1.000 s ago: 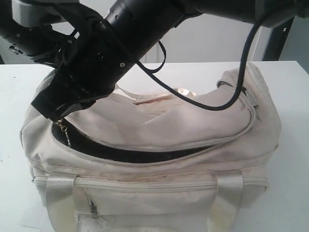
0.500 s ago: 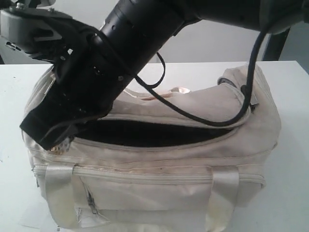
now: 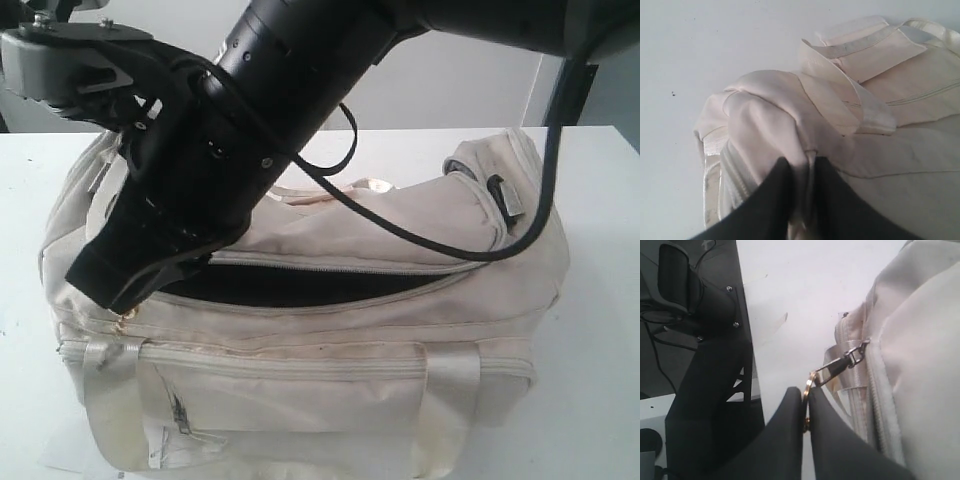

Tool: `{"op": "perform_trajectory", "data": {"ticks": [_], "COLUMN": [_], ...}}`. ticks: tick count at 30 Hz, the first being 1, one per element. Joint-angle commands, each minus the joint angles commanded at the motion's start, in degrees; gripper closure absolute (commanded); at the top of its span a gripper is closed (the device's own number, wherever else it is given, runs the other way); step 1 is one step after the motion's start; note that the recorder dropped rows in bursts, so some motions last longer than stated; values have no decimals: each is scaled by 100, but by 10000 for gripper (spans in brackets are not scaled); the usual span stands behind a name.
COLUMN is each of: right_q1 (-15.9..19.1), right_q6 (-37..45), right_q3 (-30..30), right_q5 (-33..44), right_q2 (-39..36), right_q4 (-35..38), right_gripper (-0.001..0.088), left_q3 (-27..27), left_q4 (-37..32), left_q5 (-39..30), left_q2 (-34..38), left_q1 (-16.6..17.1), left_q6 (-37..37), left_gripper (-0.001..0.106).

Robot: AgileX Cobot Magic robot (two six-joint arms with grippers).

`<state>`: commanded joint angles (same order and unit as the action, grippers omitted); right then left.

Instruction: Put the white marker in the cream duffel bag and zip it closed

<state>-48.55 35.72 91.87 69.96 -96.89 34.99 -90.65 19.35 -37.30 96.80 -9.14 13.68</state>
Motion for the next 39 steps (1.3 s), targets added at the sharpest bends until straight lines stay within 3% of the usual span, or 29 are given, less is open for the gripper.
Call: {"op": "perform_trajectory", "data": {"ticks": [4, 10, 16, 22, 25, 27, 29, 33, 36, 39], "right_q1": [10, 10, 10, 10, 10, 10, 10, 10, 10, 10], "right_q6": [119, 939, 1251, 1197, 1208, 1208, 1208, 1208, 1208, 1208], "right_q3": [0, -5, -5, -5, -5, -5, -5, -5, -5, -5], "right_q5": [0, 0, 0, 0, 0, 0, 0, 0, 0, 0], "right_q2": [11, 11, 11, 11, 11, 11, 11, 11, 11, 11], "right_q4": [-120, -132, -159, -315, -435, -435, -435, -435, -435, -435], "right_gripper": [868, 868, 868, 868, 868, 868, 868, 868, 868, 868], "left_q3": [0, 26, 908, 2133, 2814, 3201, 3666, 4309, 4625, 4899], "left_q4": [-430, -1557, -1299, -1049, -86, 759, 1323, 1376, 1710, 1924], "left_q5": [-248, -1181, -1420, -1015, -651, -635, -727, -1266, -1021, -522], "left_q2": [-336, -975, -1882, -3034, -3531, -3716, -3848, -4077, -4332, -4554], "left_q1": [0, 0, -11, -11, -11, -11, -11, -22, -80, -243], "left_q6": [-173, -938, -498, 1394, 3274, 4542, 5642, 7485, 8109, 8549], "left_gripper": [432, 436, 439, 591, 715, 741, 741, 741, 667, 503]}}
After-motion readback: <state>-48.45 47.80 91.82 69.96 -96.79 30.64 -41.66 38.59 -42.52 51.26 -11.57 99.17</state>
